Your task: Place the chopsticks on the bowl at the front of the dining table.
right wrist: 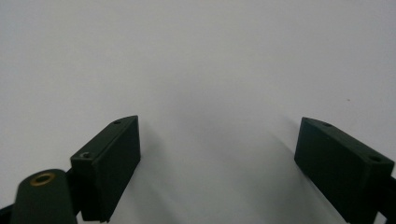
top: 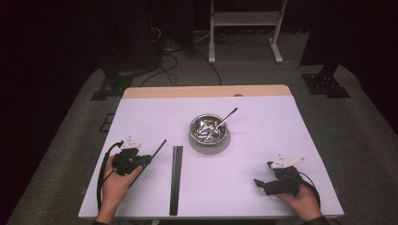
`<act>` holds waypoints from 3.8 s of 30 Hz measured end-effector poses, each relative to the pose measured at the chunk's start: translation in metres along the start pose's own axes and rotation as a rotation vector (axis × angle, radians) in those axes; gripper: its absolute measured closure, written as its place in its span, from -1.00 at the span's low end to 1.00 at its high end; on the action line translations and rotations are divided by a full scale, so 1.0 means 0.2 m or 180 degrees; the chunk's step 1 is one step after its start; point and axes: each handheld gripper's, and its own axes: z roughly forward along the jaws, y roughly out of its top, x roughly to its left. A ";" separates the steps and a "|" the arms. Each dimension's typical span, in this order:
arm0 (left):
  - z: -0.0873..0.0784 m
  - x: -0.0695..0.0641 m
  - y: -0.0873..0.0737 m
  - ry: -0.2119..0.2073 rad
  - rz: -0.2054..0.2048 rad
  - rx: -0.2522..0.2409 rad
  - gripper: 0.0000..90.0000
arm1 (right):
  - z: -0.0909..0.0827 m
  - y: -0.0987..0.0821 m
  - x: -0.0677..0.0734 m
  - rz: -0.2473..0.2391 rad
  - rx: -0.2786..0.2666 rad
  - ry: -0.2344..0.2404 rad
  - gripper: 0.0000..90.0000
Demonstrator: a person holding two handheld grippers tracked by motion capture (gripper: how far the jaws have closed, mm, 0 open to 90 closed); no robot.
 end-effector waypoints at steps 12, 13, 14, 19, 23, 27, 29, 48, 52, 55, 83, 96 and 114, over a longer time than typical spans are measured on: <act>-0.01 -0.06 0.11 -0.0086 0.0032 -0.0029 0.93 | 0.00 0.00 0.00 -0.0001 0.0000 -0.0001 -0.72; -0.01 -0.07 0.12 -0.0090 0.0025 -0.0027 0.93 | 0.00 0.00 0.00 0.0000 0.0000 -0.0001 -0.72; -0.01 -0.07 0.12 -0.0098 0.0041 -0.0016 0.93 | 0.00 0.00 0.00 0.0000 0.0000 -0.0002 -0.72; 0.00 -0.10 0.16 -0.0133 0.0052 -0.0002 0.93 | 0.00 0.00 0.00 0.0007 -0.0003 -0.0001 -0.72; 0.00 -0.11 0.20 -0.0149 0.0051 0.0001 0.93 | 0.00 0.00 0.00 0.0001 0.0001 -0.0001 -0.72; -0.01 -0.12 0.24 -0.0159 0.0068 -0.0034 0.93 | 0.00 0.00 0.00 -0.0003 -0.0002 0.0001 -0.72; -0.01 -0.13 0.26 -0.0155 0.0078 -0.0039 0.93 | 0.00 0.00 0.00 0.0001 0.0001 0.0002 -0.72; 0.11 -0.18 0.44 -0.0242 0.0113 -0.0024 0.93 | 0.00 0.00 0.00 0.0007 0.0000 -0.0002 -0.72; 0.14 -0.19 0.47 -0.0261 0.0126 -0.0031 0.93 | 0.00 0.00 0.00 0.0006 -0.0001 -0.0002 -0.72; 0.15 -0.21 0.49 -0.0271 0.0129 -0.0044 0.93 | 0.00 0.00 0.00 0.0004 0.0001 0.0000 -0.72; 0.38 -0.30 0.72 -0.0345 0.0165 0.0024 0.93 | 0.00 0.00 0.00 0.0001 0.0000 -0.0001 -0.72; 0.50 -0.32 0.78 -0.0422 0.0116 0.0044 0.93 | 0.00 0.00 0.00 0.0002 -0.0001 0.0000 -0.72; 0.62 -0.34 0.86 -0.0502 -0.0022 -0.0023 0.93 | 0.00 0.00 0.00 0.0005 -0.0004 0.0001 -0.72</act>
